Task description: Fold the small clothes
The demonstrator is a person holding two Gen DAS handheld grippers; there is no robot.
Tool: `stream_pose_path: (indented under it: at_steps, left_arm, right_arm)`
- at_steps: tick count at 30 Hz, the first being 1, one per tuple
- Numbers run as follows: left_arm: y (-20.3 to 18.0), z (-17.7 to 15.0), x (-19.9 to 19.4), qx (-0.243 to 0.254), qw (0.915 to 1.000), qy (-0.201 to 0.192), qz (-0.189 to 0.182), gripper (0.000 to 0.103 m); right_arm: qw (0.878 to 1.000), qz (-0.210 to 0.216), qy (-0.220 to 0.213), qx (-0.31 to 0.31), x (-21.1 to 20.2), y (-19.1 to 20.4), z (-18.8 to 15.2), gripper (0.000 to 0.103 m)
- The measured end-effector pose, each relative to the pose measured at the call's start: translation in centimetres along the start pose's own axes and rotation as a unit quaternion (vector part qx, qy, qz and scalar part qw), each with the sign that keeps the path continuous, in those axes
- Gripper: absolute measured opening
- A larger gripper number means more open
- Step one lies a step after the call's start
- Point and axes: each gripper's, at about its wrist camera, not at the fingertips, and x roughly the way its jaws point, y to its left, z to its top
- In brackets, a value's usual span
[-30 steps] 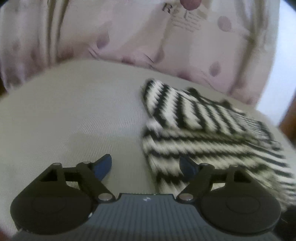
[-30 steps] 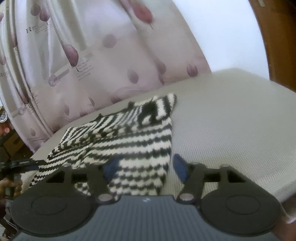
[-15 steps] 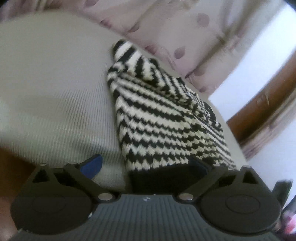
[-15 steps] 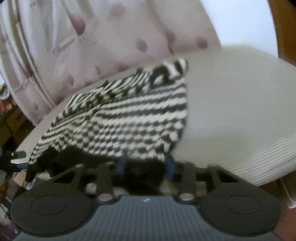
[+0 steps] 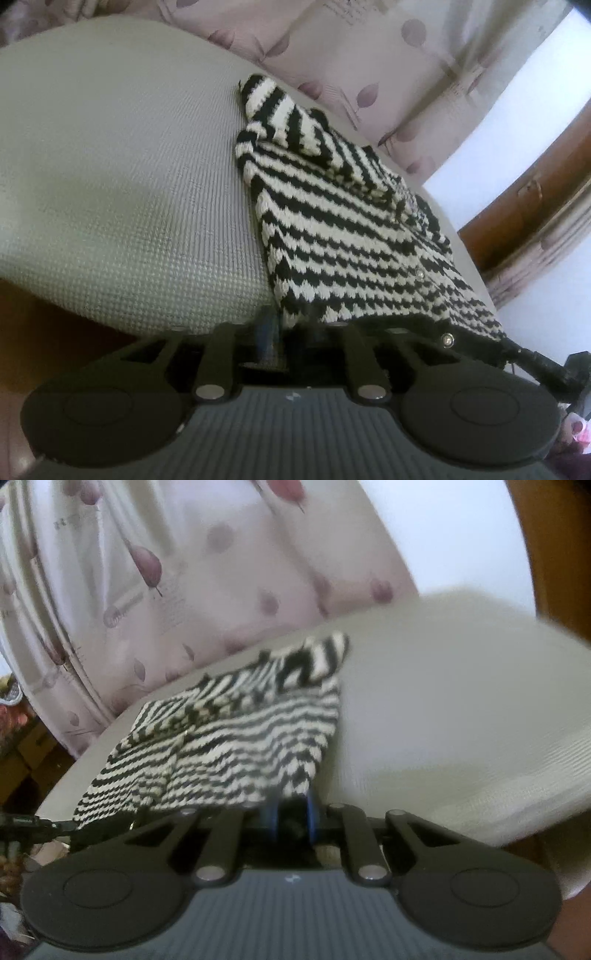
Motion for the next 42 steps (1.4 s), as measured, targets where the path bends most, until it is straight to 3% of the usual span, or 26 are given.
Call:
stream_pose_path:
  at_steps: [2,4,5,7,12,15,17,18,19,20,23,26,28,30,32,33,34,35,37,38,39,41,42]
  left_arm:
    - [-0.2,-0.2,0.1,-0.002,0.9999,0.000,-0.016,0.072]
    - [-0.7,-0.3,-0.1,0.006,0.9998,-0.008,-0.014,0.081]
    - [-0.9,-0.3,0.0,0.012,0.9998,-0.008,-0.012,0.085]
    - [-1.1,-0.3,0.5,0.010,0.9998,0.001,-0.019,0.086]
    - [-1.4,-0.8,1.8,0.004,0.9990,0.011,-0.044,0.086]
    - [-1.9,-1.0,2.1,0.017,0.9987,0.013,-0.046,0.070]
    - [-1.8,-0.9,2.3,0.024,0.9989,0.013,-0.038,0.042]
    - [-1.5,-0.8,2.3,0.020,0.9990,0.014,-0.038,0.034]
    - [-1.1,-0.7,2.3,0.012,0.9990,0.013,-0.041,0.019]
    - [-0.6,-0.6,2.1,0.001,0.9989,0.011,-0.045,0.013]
    - [0.3,-0.3,1.6,-0.017,0.9982,0.013,-0.057,0.012]
    - [0.3,-0.1,1.4,-0.008,0.9979,0.014,-0.063,0.012]
    - [0.3,0.1,1.5,-0.010,0.9977,0.014,-0.066,0.014]
    - [0.2,0.2,1.6,-0.012,0.9973,0.016,-0.071,0.022]
    - [0.1,0.2,1.6,-0.014,0.9966,0.016,-0.080,0.041]
    - [-0.1,0.1,1.7,-0.014,0.9963,0.014,-0.084,0.044]
    - [-0.2,0.1,1.7,-0.012,0.9962,0.013,-0.086,0.047]
    - [-0.5,0.1,1.7,-0.008,0.9963,0.011,-0.085,0.051]
    - [-1.0,0.0,1.8,0.002,0.9965,0.011,-0.082,0.057]
    - [-1.3,0.0,1.8,0.009,0.9965,0.011,-0.082,0.060]
    - [-1.5,-0.1,1.9,0.015,0.9966,0.011,-0.080,0.061]
    - [-1.8,-0.2,2.0,0.021,0.9967,0.009,-0.077,0.064]
    - [-1.9,-0.3,2.0,0.019,0.9968,0.008,-0.078,0.065]
  right_arm:
    - [0.999,0.033,0.018,0.030,0.5,-0.9,0.1,0.020]
    - [0.998,0.027,0.001,0.055,0.0,-1.8,0.2,0.034]
    - [0.997,0.032,-0.006,0.064,-0.3,-2.1,0.2,0.039]
    - [0.996,0.036,-0.013,0.079,-0.7,-2.8,0.4,0.059]
    - [0.994,0.036,0.004,0.104,0.4,-3.7,-0.1,0.060]
    - [0.995,0.049,0.029,0.083,1.8,-2.3,-1.1,0.058]
    - [0.997,0.043,0.041,0.051,2.9,-0.8,-1.6,0.044]
    - [0.997,0.043,0.045,0.047,3.4,-0.4,-1.7,0.032]
    - [0.996,0.048,0.047,0.050,3.8,-0.2,-1.7,0.023]
    - [0.996,0.057,0.046,0.054,4.1,-0.3,-1.5,0.023]
    - [0.992,0.092,0.042,0.074,3.9,-0.7,-0.7,0.022]
    - [0.981,0.141,0.081,0.108,4.1,-2.2,0.5,0.026]
    - [0.977,0.145,0.088,0.129,3.4,-3.3,1.4,0.037]
    - [0.970,0.161,0.121,0.140,2.0,-4.3,1.6,0.054]
    - [0.979,0.118,0.131,0.102,-1.2,-5.1,1.1,0.054]
    - [0.984,0.077,0.141,0.072,-3.0,-5.5,0.6,0.054]
    - [0.988,0.006,0.152,0.026,-5.2,-6.0,0.2,0.054]
    - [0.984,-0.076,0.158,-0.017,-7.0,-6.3,-0.2,0.054]
    - [0.953,-0.244,0.158,-0.085,-10.3,-7.0,-0.7,0.056]
    - [0.945,-0.279,0.139,-0.099,-12.2,-7.1,-0.7,0.056]
    - [0.955,-0.266,0.106,-0.081,-14.0,-7.1,-0.4,0.056]
    - [0.987,-0.158,0.033,-0.001,-16.5,-7.2,0.3,0.056]
    - [0.994,-0.107,0.012,0.028,-16.5,-7.1,0.6,0.058]
